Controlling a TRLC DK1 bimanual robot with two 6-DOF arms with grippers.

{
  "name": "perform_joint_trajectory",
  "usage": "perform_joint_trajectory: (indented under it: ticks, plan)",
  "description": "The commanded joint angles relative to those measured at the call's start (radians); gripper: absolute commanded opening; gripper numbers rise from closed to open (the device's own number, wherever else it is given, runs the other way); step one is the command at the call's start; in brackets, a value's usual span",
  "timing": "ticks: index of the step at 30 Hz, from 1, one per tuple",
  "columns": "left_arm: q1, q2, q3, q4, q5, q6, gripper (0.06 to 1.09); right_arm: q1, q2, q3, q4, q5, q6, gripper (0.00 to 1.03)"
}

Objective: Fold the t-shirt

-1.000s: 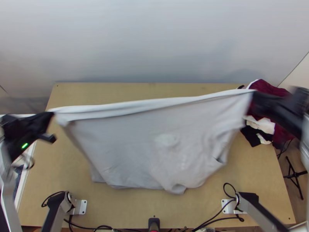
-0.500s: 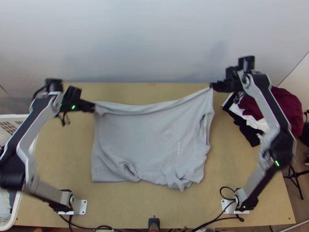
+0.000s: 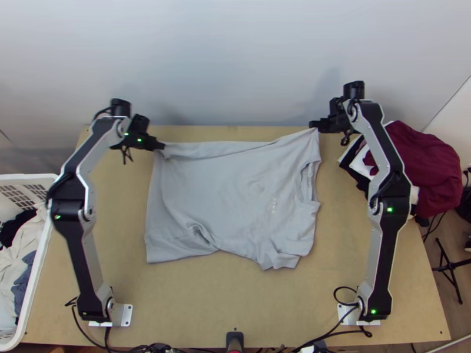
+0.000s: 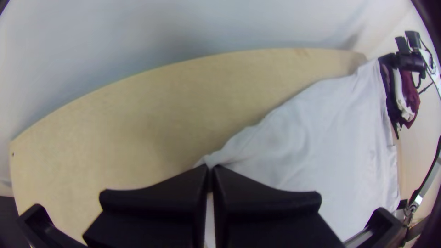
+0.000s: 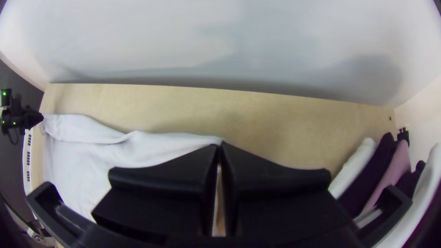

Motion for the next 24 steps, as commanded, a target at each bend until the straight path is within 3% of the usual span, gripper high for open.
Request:
perform_joint_trajectory:
  ticks: [1, 19, 21, 22, 24]
  plan:
    - [-0.043, 0.121, 0.134, -0.109, -0.018, 0.064, 0.09, -0.008, 0.060, 0.029, 0.005, 0.009, -0.019, 0.03]
    - [0.058, 0.233, 0.267, -0.155, -0.017, 0.031, 0.15, 0.000, 0.082, 0.035, 0.021, 0.009, -0.013, 0.03]
    - [0.052, 0.231, 0.269, -0.172, -0.014, 0.044, 0.29, 0.000, 0.079, 0.036, 0.021, 0.007, -0.013, 0.05]
    - [0.048, 0.226, 0.270, -0.194, -0.010, 0.058, 0.44, 0.001, 0.076, 0.036, 0.021, 0.009, -0.013, 0.12]
    - [0.039, 0.208, 0.269, -0.238, -0.006, 0.061, 0.88, 0.004, 0.057, 0.030, 0.008, 0.009, -0.014, 0.41]
